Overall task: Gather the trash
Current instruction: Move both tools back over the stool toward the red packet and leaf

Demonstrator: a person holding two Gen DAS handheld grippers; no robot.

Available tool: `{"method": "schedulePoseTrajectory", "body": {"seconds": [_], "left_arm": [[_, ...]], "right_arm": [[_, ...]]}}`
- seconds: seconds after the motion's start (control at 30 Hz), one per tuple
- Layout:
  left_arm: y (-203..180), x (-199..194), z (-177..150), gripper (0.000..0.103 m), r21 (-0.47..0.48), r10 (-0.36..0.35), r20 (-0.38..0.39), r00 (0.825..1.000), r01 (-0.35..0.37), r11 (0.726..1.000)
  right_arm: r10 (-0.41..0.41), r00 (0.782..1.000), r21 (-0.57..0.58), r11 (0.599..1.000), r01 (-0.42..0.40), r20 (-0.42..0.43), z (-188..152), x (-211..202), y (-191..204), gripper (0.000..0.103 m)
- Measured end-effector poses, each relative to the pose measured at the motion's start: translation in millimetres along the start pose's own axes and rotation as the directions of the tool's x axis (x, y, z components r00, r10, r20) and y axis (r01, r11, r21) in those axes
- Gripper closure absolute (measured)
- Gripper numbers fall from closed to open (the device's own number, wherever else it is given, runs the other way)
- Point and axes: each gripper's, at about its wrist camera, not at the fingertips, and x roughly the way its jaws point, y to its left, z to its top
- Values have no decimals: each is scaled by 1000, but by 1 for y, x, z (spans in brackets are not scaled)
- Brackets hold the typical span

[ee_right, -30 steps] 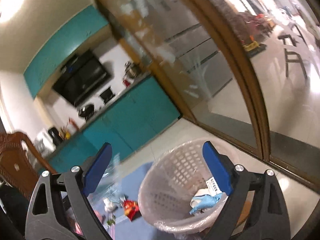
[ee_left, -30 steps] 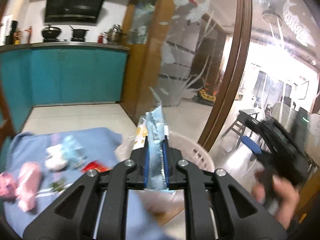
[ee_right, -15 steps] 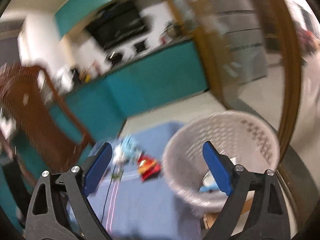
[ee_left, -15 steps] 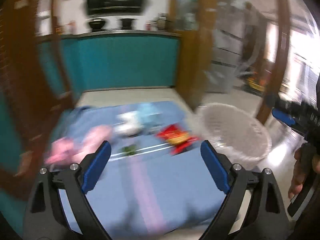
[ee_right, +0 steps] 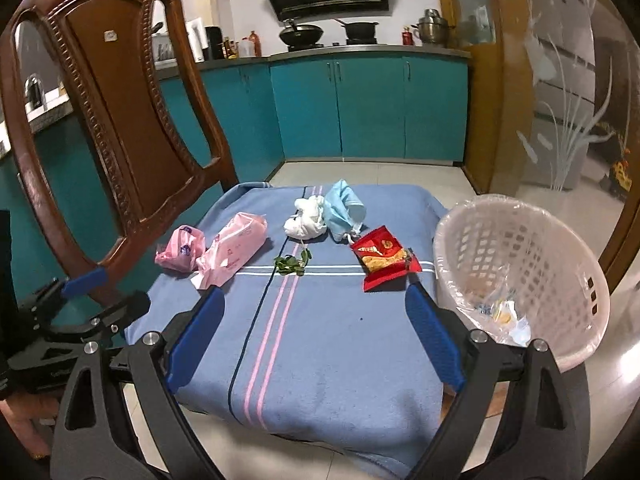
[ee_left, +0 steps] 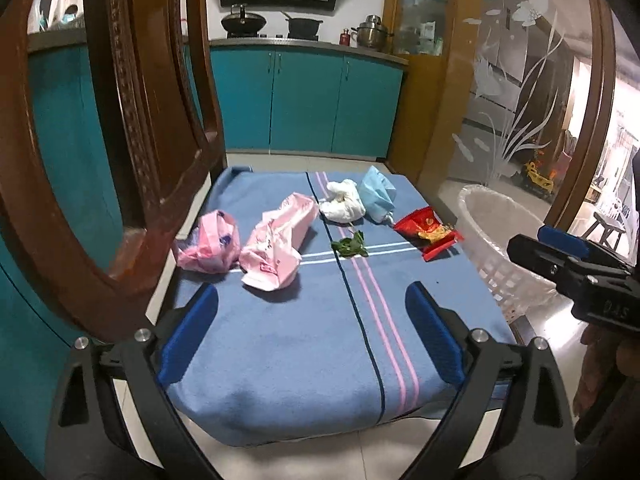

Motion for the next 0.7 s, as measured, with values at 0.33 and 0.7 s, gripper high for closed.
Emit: {"method": "schedulePoseTrajectory", "body": {"seconds": [0.33, 0.7], "left_arm": [[-6, -2, 2, 9, 10, -27, 9, 1000, 27, 1000], [-8, 3, 0, 9, 12, -27, -4, 1000, 27, 1000]], "right_arm": [[-7, 1000, -13, 1000, 7, -14, -4, 6, -1, 13], [-9, 1000, -5, 1000, 9, -14, -5, 6, -4, 13]]}}
